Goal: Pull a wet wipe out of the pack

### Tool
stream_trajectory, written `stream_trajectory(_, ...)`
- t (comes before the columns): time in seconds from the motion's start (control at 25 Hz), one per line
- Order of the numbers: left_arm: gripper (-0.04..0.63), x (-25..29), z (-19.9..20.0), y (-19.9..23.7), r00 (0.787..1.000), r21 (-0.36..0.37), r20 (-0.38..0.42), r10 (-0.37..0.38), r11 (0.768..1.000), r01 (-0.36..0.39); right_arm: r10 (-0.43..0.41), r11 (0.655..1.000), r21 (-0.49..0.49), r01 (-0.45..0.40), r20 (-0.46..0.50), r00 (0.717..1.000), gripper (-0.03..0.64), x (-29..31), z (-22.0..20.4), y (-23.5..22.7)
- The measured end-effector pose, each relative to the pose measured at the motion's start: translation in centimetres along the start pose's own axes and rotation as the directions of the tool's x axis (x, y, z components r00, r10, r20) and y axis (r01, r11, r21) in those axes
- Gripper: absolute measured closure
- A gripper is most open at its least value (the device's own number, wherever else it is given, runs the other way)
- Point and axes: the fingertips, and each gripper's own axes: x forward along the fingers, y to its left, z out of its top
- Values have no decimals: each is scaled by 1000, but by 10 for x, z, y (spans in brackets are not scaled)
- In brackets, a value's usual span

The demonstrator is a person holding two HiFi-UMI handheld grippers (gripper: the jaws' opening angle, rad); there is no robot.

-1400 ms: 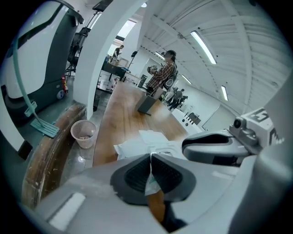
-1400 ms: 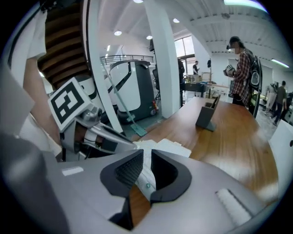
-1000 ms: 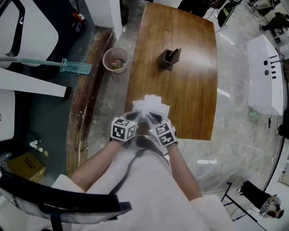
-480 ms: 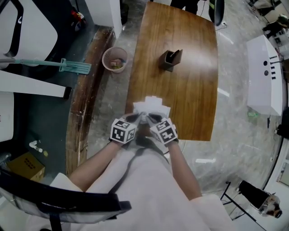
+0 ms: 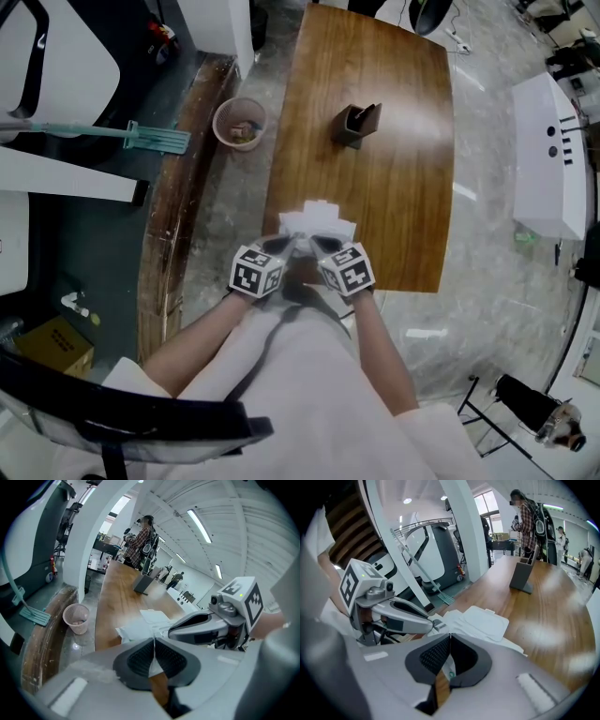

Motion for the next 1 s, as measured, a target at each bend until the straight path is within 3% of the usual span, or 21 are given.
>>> stream_trajectory(0.48, 580, -1, 1, -2, 1000, 22, 0, -7, 1000, 7, -4, 999, 47, -1, 88, 996, 606, -13, 5, 3)
stream_trajectory(1.0, 522, -6, 12, -20, 1000, 120, 11, -30, 992, 28, -30, 998, 64, 20, 164, 986, 607, -30, 9, 2)
